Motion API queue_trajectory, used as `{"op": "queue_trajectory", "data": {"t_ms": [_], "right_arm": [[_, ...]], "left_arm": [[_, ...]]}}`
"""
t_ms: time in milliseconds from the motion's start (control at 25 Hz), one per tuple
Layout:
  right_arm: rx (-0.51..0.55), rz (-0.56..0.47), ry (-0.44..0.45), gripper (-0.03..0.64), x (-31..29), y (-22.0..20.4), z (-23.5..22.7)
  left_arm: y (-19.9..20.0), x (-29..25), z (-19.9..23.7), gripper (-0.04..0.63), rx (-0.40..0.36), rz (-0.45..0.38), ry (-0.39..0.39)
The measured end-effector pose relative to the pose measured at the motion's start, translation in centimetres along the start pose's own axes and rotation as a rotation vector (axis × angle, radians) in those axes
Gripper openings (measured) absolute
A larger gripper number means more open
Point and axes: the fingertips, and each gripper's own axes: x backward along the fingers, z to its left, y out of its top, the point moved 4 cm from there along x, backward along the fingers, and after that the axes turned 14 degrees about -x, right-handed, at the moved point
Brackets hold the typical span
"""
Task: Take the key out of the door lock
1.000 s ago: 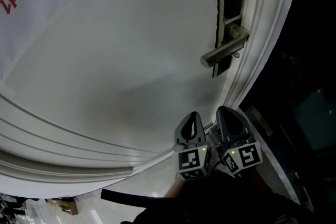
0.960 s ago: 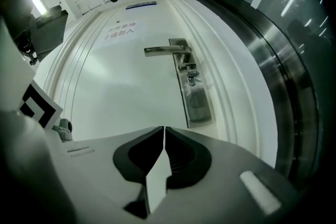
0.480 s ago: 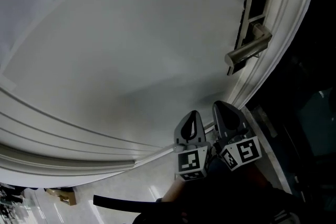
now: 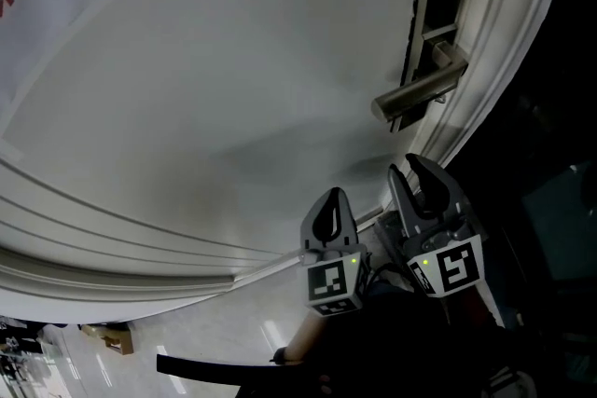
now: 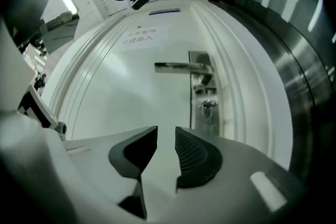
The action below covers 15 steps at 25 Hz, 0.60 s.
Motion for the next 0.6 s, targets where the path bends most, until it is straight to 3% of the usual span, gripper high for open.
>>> {"op": "queue_trajectory", "data": {"t_ms": [240,440,600], "right_arm": [[0.397,0.062,-0.116,0.106,0.0,3.0,-4.6],[0.625,0.016,-0.104,0.112,-2.0,5.0,-6.0],[0.761,0.037,-0.088,0.112,-3.3,5.5,-6.4]], "left_arm": [[0.4,-0.7,-1.4,0.0,-0.001,-0.015,-0.021],[0.9,-1.1,-1.5,0.0,0.002,-0.042,-0.018],[1.2,-1.3,-1.5,0.0,0.01,-0.051,-0.013]]}}
